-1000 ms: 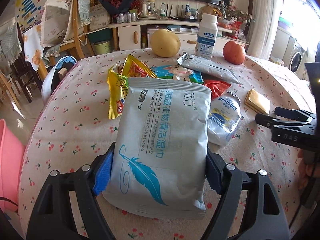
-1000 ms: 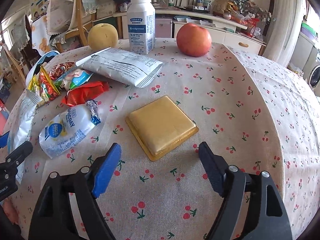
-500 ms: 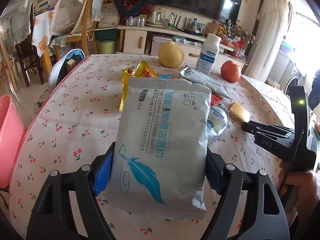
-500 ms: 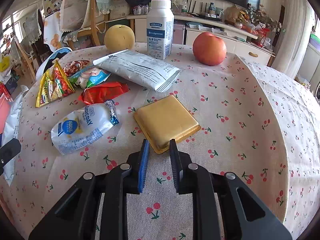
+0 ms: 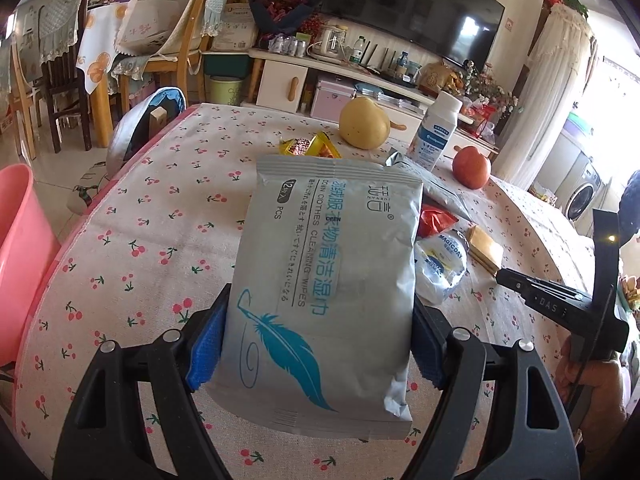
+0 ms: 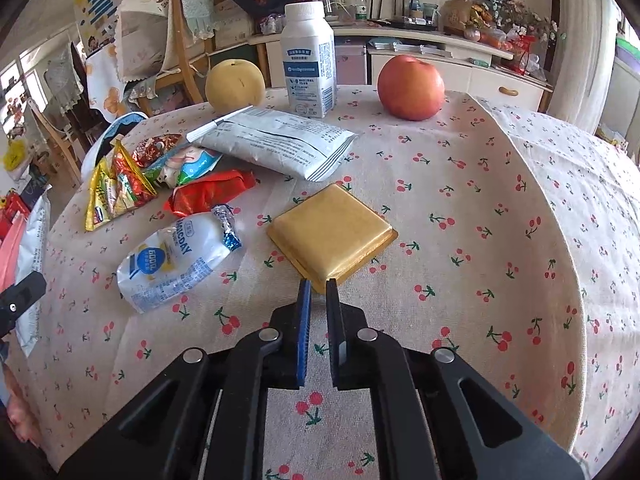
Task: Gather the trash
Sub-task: 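Lift the wipes pack with the left gripper while the right gripper grasps the yellow cake square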
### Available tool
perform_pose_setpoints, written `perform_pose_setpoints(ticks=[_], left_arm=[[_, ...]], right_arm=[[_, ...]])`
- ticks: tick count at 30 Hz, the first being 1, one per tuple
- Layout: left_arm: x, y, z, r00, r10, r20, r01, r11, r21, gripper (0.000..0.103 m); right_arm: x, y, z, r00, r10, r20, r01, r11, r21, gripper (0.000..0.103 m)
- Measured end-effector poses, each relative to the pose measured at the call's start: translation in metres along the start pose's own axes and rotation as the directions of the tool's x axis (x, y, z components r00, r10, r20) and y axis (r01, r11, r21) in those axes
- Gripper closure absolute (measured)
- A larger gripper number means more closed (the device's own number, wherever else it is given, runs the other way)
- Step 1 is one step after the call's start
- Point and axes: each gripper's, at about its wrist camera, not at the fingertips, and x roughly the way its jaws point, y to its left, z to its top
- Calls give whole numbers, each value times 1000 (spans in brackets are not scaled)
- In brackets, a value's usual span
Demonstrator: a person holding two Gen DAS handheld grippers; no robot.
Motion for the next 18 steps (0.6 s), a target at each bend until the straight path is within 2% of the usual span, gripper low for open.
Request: perform_pose_setpoints(ticks=[4,5,6,7,8,10,13,16,18], left_arm=[[-1,4,2,1000,-14,6,14,1000,-16,24],[-1,5,3,1000,-14,7,14,1000,-20,24],[-1,7,3,1000,-17,5,17,1000,-26,24],[-1,7,3,1000,-19,4,19,999,-29,24],[-1,8,3,1000,-19,5,20,999,-32,24],[-2,8,4,1000,-22,9,23,999,-31,24],[-3,11,5,1000,-24,12,25,999,-39,24],[-3,11,6,1000,-26,14,27,999,-44,24],[-3,10,7,1000,-26,16,27,999,-41,24]], right_arm=[[-10,2,-1,1000,13,21,-13,1000,2,94],[-9,-1,1,1000,17,22,-17,1000,5,91],[-6,-3,5,1000,21,18,-21,1000,9,67],[-4,-5,7,1000,9,24,-10,1000,16,34],[-2,-6,9,999,0,38,-1,1000,18,25],[5,-4,15,999,1,37,0,1000,-11,23],[17,0,26,996,-82,45,86,990,-113,23],[32,-3,34,997,-70,18,72,984,-162,23],[42,-7,38,998,-53,-30,48,986,-159,21]])
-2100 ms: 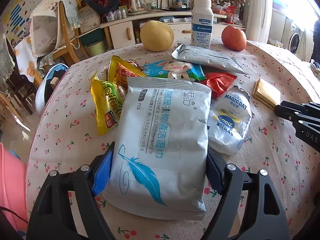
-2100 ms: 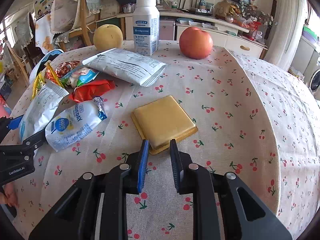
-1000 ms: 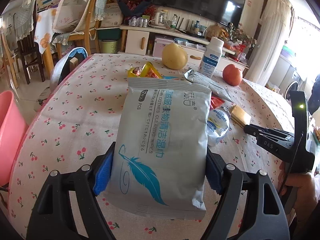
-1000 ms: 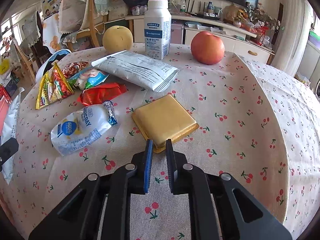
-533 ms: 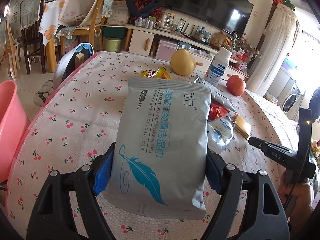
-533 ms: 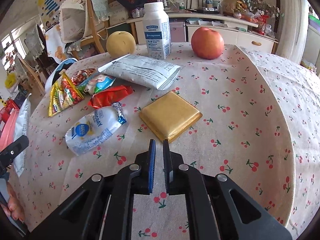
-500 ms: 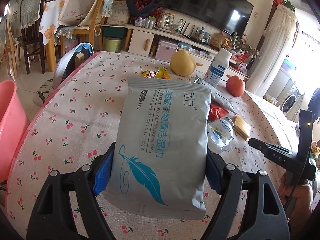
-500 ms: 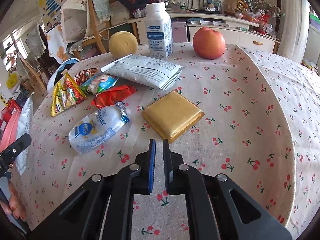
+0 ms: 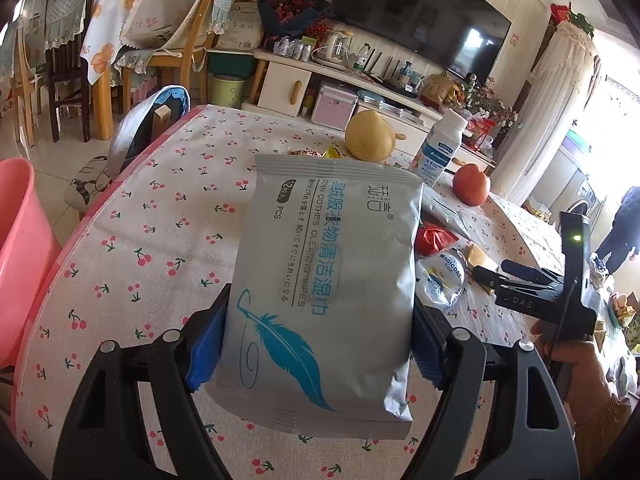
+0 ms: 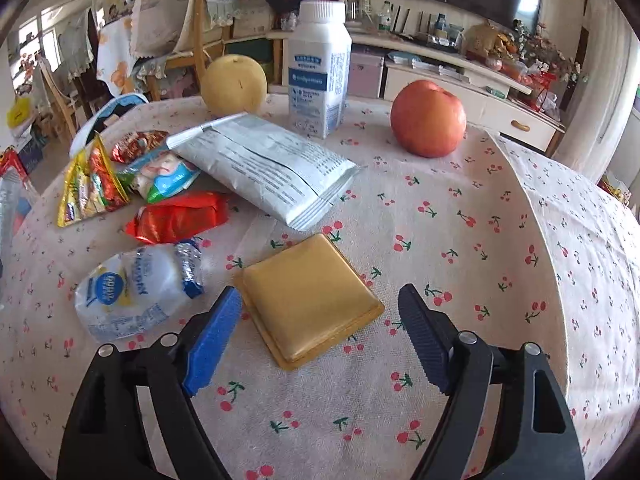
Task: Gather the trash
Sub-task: 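Lift the wipes pack with the left gripper while the right gripper grasps the yellow cake square, then carry both items to the pink bucket and open both grippers to drop them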
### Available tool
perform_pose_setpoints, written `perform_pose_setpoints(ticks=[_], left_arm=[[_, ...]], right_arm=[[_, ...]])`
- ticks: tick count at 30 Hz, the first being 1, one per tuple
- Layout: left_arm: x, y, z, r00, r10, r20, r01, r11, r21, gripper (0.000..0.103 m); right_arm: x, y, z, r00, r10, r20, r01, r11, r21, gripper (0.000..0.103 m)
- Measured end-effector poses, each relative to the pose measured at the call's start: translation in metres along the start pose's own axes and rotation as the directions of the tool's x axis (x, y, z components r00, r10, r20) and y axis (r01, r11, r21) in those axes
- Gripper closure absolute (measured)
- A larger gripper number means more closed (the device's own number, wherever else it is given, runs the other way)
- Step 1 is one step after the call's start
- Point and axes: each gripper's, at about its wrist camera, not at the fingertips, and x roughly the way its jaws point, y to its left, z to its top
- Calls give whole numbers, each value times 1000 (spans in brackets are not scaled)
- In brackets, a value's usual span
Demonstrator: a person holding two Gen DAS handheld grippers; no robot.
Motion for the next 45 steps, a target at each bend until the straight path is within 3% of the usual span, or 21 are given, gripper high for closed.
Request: perform_pose_setpoints(ticks=[2,4,9,18,27,38,45], left_arm=[[1,-1,1,1000,-1,-1,1,1000,2,24],[3,-3,1,1000,-1,-4,1,1000,4,24],[6,-2,1,1000,1,-15,-1,1000,10,24],[-4,8,3,1000,5,5,-5,1000,-14,24],[-17,17,6,999,5,43,-3,999,-45,24],[-54,57,20,979,123,163,-94,980,-178,24],[-84,102,28,934,277,225,-201,930,-309,24]], right_arm=[[-1,-2,2,999,36,5,-36,999,3,19],[-3,0,3,1000,12,9,-12,1000,-8,32],[-7,4,0,1000,10,16,-10,1000,-4,38],[-31,14,-16,997,13,76,-17,999,50,39],[-72,24,-25,984,72,162,-98,982,159,39],[-92,119,-18,958,229,170,-247,965,89,39],[-94,206,1,924,350,156,-353,936,-6,39]])
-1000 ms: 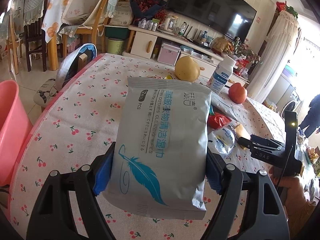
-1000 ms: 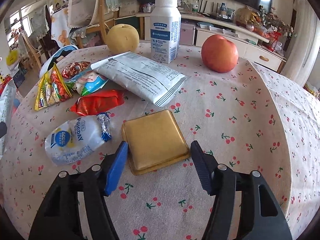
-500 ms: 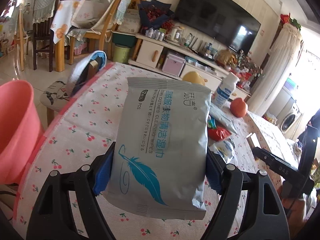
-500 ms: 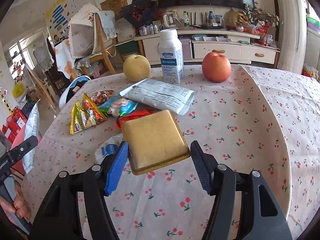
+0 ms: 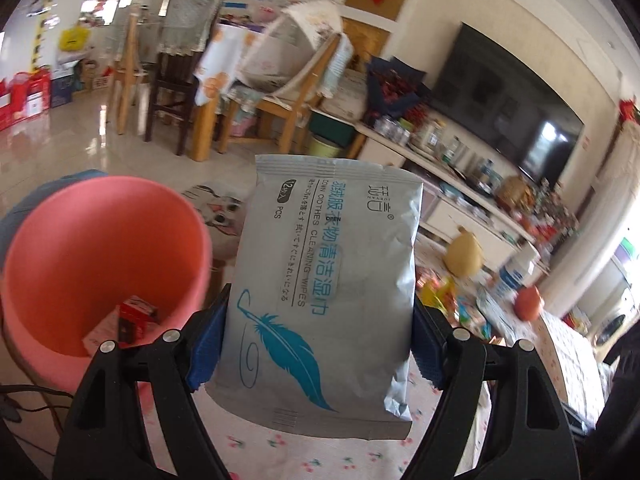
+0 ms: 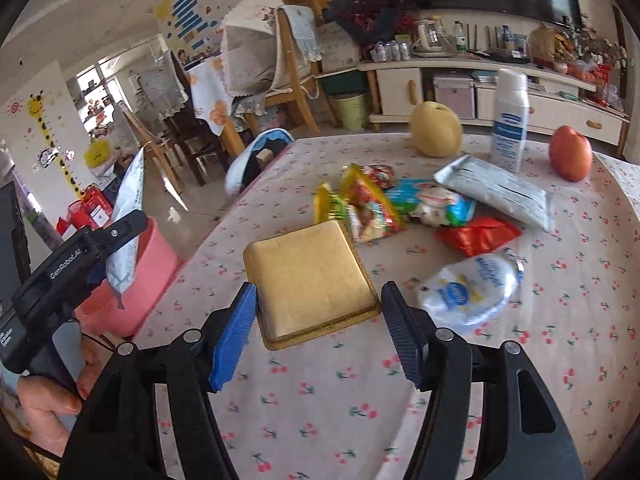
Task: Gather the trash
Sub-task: 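Carry both items to the pink bucket and open both grippers to drop them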
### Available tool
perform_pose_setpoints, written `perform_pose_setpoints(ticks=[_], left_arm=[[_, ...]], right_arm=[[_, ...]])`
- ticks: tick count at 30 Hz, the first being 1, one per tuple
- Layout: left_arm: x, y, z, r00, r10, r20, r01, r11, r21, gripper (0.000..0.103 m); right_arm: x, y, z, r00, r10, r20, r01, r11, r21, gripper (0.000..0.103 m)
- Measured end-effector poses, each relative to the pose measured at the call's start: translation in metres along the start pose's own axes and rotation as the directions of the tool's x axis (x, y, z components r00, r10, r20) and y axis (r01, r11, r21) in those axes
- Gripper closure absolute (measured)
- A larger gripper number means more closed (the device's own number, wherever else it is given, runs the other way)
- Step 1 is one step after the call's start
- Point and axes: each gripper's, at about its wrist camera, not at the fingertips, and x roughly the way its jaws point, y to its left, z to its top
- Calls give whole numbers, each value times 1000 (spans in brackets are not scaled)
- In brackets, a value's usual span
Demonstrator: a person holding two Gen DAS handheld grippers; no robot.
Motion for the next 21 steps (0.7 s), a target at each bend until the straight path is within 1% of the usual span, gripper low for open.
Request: perform_pose_setpoints(ticks=[2,5,8,11,13,15,18,19,20,21], left_arm=[[-3,17,8,998,59,27,-58,998,-32,24],[-3,46,19,989,146,32,-142,984,-108,24],[-2,79,29,978,210,15,-203,959,-196,24],[0,113,36,965,261,-20,-256,927,-274,24],[-1,133,39,961,275,-42,-274,907,-321,24],[1,148,41,956,288,-64,-291,891,-348,24],[6,168,44,952,291,-90,-303,871,-386,24],[8,172,43,952,292,-96,-305,867,-394,24],[9,176,43,950,294,-104,-310,862,-400,24],[10,181,43,949,295,-111,-314,859,-404,24]], right_arm=[[10,25,7,999,32,-4,-32,999,-36,38],[27,68,18,996,84,-12,-85,992,-97,38],[45,111,27,992,125,-23,-127,979,-158,38],[64,149,34,986,164,-36,-167,964,-207,38],[79,168,39,982,180,-52,-187,956,-228,38],[94,183,42,980,187,-65,-197,951,-239,38],[115,197,43,975,205,-91,-221,948,-230,37],[118,196,43,974,208,-95,-224,949,-222,36],[124,195,42,972,211,-104,-229,950,-211,34],[128,195,40,968,224,-114,-243,950,-195,29]])
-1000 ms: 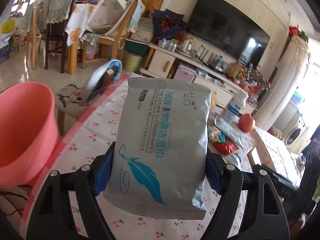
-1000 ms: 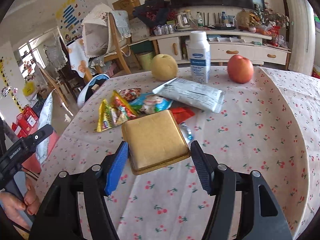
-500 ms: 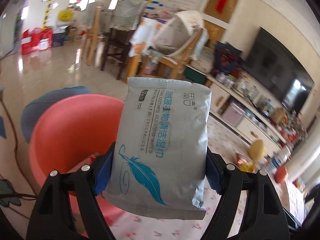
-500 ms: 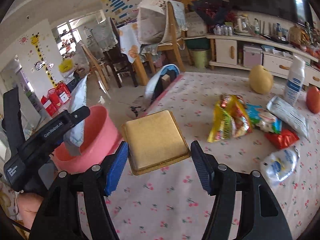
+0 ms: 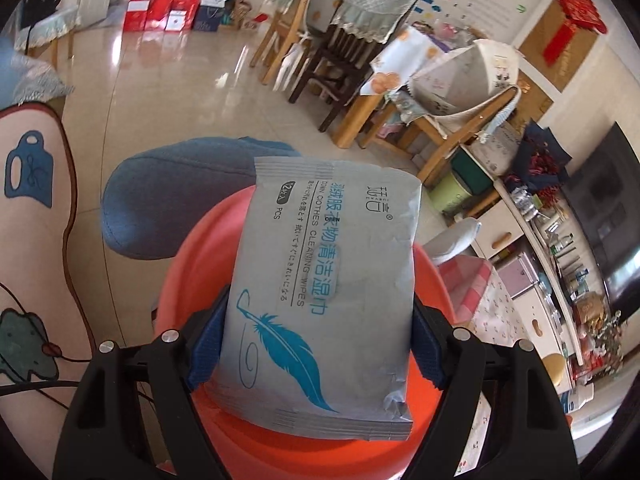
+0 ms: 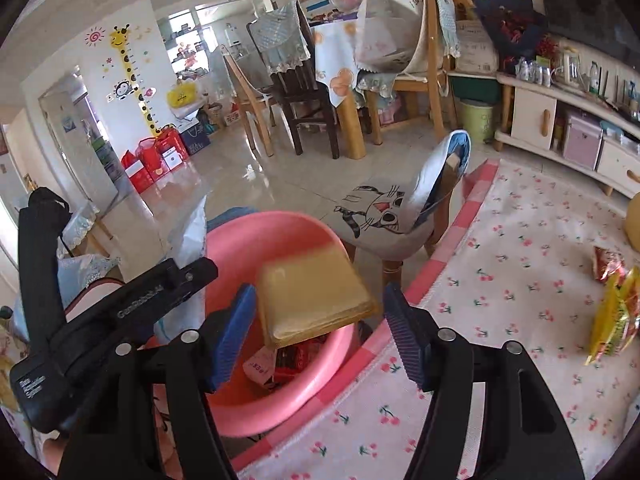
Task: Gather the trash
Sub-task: 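Carry both items to the pink bucket and open both grippers to drop them, then bring both tools back over the table toward the remaining packets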
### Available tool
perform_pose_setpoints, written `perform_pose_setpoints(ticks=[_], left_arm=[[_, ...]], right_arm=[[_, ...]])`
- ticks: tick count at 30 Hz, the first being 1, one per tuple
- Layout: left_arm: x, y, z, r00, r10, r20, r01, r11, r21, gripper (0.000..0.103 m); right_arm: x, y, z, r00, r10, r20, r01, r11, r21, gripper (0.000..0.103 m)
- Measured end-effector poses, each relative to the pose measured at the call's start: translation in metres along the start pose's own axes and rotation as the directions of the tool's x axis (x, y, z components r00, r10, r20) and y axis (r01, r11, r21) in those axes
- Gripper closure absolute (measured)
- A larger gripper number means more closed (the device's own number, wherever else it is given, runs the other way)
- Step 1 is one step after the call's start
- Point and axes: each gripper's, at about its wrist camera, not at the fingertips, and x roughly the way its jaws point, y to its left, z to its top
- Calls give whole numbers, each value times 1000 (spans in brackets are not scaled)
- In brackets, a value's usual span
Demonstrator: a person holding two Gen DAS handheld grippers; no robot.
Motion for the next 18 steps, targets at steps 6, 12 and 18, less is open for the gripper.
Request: perform_pose_setpoints(ticks=[6,12,18], left_arm=[[3,1,1,1000,4,8,-4,1000,24,19],[0,-8,-4,999,27,47,-29,998,53,13],[-5,-21,-10,996,-22,83,15,996,91,12]], right_arm=[[-2,-15,-8,1000,-15,24,13,996,91,16],[-20,-30,-22,995,-85,43,80,991,111,12],[-47,-44,-39,985,-162,54,156,983,99,11]])
